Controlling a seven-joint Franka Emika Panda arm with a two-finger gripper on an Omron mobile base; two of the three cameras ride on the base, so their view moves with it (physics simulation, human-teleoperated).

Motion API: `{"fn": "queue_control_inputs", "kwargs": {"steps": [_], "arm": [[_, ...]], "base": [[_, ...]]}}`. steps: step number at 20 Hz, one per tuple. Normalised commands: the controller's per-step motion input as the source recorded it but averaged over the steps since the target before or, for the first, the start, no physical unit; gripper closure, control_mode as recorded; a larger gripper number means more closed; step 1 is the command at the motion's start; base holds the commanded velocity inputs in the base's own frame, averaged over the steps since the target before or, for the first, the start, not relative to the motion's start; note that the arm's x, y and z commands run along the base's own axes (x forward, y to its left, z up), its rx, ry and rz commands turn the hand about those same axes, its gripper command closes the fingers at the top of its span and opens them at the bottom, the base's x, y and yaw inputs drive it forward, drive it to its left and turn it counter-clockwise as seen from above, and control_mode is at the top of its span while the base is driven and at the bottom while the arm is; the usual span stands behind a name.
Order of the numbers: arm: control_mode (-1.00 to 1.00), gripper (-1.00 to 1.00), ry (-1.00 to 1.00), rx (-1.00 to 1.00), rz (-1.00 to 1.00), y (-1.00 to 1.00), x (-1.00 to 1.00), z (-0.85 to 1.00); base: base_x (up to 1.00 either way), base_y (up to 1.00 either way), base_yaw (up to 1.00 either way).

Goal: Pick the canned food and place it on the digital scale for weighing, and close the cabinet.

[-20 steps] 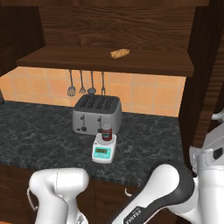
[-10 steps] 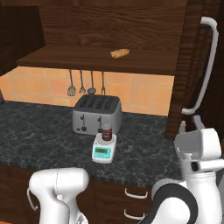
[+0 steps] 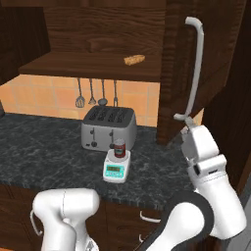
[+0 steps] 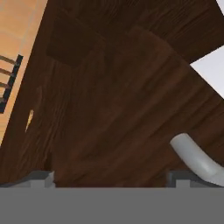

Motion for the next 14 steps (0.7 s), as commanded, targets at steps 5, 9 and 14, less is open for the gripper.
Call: {"fn": "queue_control_inputs", "kwargs": {"steps": [5, 9, 14], "arm": [[-1.00, -1.00, 0.18, -0.18, -0.02, 1.00, 0.36, 0.95], [-1.00, -1.00, 0.06, -0.11, -0.06, 0.98, 0.37, 1.00], [-1.00, -1.00, 0.17, -0.11, -0.03, 0.85, 0.65, 1.00]], "base": [[0.00, 0.00, 0.00], [0.00, 0.00, 0.00], [0.00, 0.00, 0.00]]}}
